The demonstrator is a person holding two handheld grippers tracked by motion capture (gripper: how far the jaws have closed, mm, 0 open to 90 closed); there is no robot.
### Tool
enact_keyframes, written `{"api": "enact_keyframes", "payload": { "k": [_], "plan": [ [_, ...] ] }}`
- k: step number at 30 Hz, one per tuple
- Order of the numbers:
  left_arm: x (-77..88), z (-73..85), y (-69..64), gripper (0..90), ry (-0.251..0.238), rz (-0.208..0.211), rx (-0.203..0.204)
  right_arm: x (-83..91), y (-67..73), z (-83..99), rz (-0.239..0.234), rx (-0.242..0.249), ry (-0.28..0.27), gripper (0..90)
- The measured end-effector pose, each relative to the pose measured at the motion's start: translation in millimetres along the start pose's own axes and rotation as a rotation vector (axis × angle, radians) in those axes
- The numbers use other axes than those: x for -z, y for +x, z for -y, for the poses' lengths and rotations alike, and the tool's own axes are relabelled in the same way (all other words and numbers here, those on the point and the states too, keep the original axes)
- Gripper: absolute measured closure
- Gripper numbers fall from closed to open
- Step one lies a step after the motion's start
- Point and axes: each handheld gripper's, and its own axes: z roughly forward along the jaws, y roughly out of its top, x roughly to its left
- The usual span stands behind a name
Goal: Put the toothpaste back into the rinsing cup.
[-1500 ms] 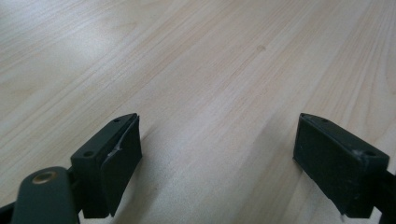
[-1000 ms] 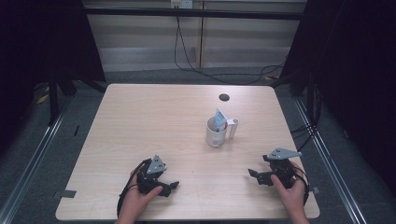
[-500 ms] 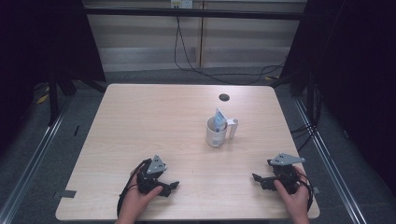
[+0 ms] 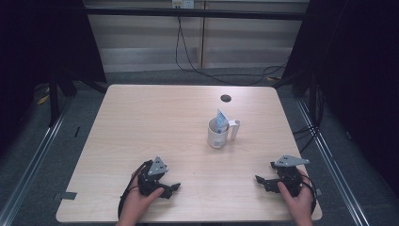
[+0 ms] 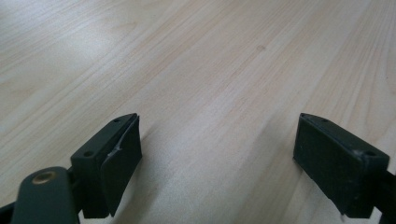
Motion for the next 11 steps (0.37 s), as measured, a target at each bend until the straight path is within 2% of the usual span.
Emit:
{"api": "enact_keyframes", "payload": {
  "k": [11],
  "plan": [
    [-0.2,0.2,-0.4,14.9,-0.004,-0.001,0.007,0.1,0.4,0.1,0.003,-0.002,0.002,13.4]
  ]
}}
